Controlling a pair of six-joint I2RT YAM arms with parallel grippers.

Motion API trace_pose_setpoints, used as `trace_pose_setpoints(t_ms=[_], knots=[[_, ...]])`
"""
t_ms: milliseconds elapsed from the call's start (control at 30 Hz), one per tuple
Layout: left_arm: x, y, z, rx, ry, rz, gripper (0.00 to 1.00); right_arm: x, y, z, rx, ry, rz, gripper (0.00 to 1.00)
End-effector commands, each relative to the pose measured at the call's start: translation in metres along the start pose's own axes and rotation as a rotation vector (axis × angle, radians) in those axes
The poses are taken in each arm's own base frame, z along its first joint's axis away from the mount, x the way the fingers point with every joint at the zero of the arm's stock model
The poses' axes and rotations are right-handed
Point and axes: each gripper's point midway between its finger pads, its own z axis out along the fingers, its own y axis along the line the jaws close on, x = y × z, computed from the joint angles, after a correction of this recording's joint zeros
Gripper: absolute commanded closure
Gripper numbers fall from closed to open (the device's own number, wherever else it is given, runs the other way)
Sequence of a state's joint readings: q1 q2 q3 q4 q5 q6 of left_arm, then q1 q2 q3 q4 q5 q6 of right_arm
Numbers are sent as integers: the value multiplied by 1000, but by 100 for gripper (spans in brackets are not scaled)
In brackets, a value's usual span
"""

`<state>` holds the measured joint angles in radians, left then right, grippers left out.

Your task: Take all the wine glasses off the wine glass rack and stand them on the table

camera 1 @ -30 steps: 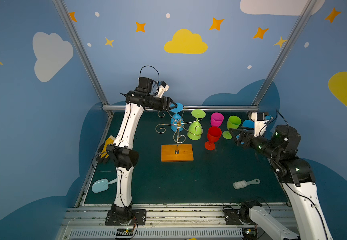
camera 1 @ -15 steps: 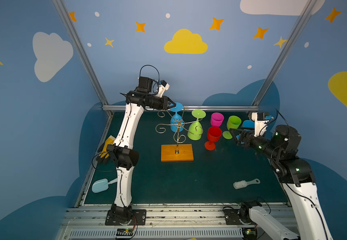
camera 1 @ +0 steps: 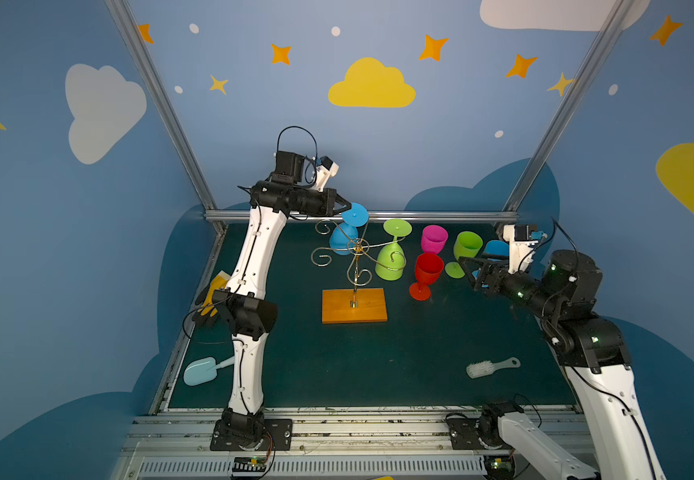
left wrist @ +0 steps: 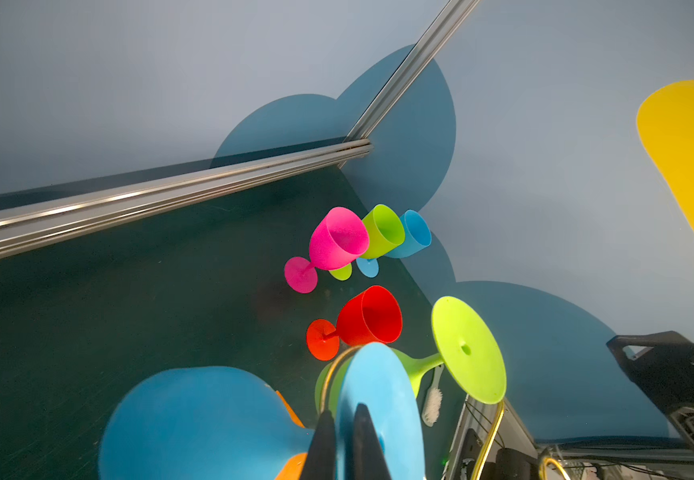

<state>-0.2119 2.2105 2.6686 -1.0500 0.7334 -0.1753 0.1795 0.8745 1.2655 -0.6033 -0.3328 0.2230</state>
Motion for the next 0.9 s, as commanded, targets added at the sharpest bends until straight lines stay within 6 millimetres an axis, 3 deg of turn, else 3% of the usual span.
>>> trace_pose_setpoints(t_ms=[0, 867], knots=[[8, 12, -2, -31, 27, -55, 95, -2, 1, -2, -1, -11, -12, 27], [-13, -10, -16, 149, -25, -141, 97, 1, 1, -4, 4, -9, -12, 27]])
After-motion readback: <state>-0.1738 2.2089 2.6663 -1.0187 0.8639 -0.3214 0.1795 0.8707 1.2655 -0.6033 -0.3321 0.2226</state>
